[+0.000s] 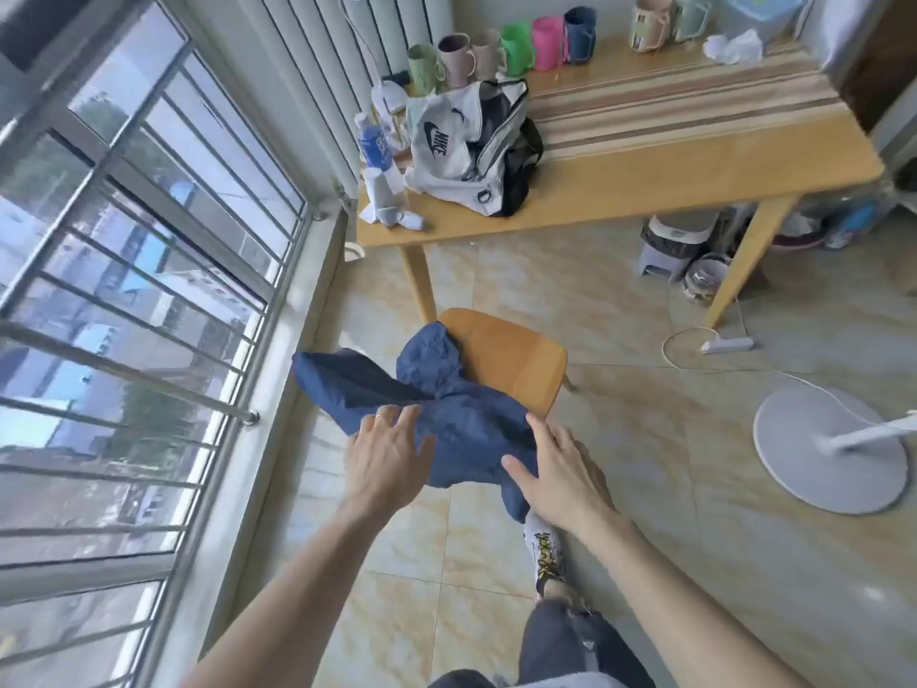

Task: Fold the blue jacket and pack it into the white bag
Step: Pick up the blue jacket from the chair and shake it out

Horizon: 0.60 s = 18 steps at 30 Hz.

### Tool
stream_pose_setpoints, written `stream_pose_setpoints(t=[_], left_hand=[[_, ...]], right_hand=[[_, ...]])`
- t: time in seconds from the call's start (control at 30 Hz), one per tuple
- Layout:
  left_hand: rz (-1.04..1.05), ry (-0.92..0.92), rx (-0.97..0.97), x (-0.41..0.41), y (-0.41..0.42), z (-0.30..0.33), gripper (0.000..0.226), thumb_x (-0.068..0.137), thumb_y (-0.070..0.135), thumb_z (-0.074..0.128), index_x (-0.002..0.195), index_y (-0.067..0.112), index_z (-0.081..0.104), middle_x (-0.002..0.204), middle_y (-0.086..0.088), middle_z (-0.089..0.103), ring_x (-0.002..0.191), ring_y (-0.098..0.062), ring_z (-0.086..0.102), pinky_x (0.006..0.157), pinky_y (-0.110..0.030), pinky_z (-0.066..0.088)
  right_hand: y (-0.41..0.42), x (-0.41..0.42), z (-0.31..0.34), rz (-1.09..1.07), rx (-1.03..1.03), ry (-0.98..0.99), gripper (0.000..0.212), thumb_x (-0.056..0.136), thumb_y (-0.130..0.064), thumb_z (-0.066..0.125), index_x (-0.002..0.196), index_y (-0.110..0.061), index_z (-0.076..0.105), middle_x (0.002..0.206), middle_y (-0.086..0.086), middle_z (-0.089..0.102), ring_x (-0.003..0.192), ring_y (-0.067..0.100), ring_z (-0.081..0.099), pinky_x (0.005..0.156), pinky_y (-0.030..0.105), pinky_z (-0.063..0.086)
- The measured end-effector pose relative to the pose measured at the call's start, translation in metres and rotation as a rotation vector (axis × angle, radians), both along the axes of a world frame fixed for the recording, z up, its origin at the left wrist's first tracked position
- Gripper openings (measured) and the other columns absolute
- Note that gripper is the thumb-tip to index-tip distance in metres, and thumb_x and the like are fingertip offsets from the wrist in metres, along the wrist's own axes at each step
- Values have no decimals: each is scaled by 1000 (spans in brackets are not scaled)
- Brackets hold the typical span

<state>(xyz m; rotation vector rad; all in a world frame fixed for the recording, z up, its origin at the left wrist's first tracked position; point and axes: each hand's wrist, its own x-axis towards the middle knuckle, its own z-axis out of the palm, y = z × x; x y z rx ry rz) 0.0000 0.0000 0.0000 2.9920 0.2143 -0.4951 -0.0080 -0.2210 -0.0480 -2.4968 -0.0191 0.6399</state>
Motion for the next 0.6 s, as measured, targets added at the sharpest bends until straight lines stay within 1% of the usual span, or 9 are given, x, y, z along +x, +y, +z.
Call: stream_pose_setpoints(t=[0.07, 0.1, 0.17, 0.23, 0.37, 0.47, 0.53, 0.57, 0.6], left_hand=[[-5, 94, 41, 24, -6, -16, 51, 103, 47, 42, 149, 25, 47, 148, -5, 53, 131, -31, 51, 100, -43, 46], [-15, 126, 62, 32, -7, -25, 47, 103, 46, 41, 143, 25, 53, 143, -5, 56, 128, -31, 53, 98, -42, 46], [16, 181, 75, 44, -11, -32, 38, 102, 43, 39, 119, 22, 66, 123, -4, 67, 116, -30, 59, 90, -40, 44], [36, 191, 80, 51, -12, -37, 40, 102, 43, 38, 98, 18, 69, 105, -5, 70, 105, -30, 60, 81, -39, 41], [164, 252, 20, 69, -22, -35, 50, 102, 52, 34, 86, 14, 62, 98, -5, 70, 102, -31, 61, 80, -40, 44], [410, 365, -141, 95, -40, -31, 57, 95, 68, 36, 83, 17, 58, 95, -1, 67, 94, -27, 60, 78, -38, 45], [521, 383, -201, 116, -50, -29, 63, 82, 79, 45, 84, 17, 58, 96, -1, 68, 91, -27, 61, 74, -37, 42], [538, 392, -210, 124, -54, -29, 61, 75, 78, 55, 84, 18, 57, 96, -1, 69, 91, -27, 62, 71, -36, 42], [528, 418, -200, 131, -57, -29, 53, 72, 69, 65, 83, 18, 54, 97, -2, 68, 92, -27, 64, 70, -34, 43]], right_hand=[[0, 23, -14, 55, 24, 70, 69, 98, -49, 53, 156, -23, 26, 149, 7, 46, 131, 33, 52, 88, 41, 48], [2, 30, -20, 89, 23, 87, 63, 97, -42, 57, 152, -21, 33, 142, 7, 52, 125, 33, 56, 85, 40, 48], [6, 41, -27, 118, 38, 114, 40, 94, -27, 63, 132, -17, 57, 120, 5, 68, 113, 32, 64, 81, 38, 50], [8, 50, -29, 124, 73, 91, 18, 90, -18, 63, 106, -13, 69, 99, 4, 75, 101, 31, 68, 77, 38, 53], [10, 68, -17, 102, 248, -33, 11, 90, -14, 62, 94, -16, 73, 92, -2, 71, 86, 22, 66, 70, 31, 45], [14, 84, 3, 156, 421, -137, 6, 87, -14, 63, 86, -17, 69, 79, -16, 58, 76, 5, 51, 69, 18, 38], [14, 89, 20, 225, 509, -159, 4, 85, -16, 64, 85, -20, 66, 76, -24, 46, 78, -1, 42, 70, 11, 32], [12, 91, 29, 259, 545, -160, 4, 85, -17, 63, 84, -21, 65, 76, -25, 45, 78, -2, 42, 71, 9, 32], [10, 92, 37, 291, 577, -157, 3, 84, -19, 63, 84, -21, 65, 76, -24, 47, 78, -1, 42, 71, 7, 32]])
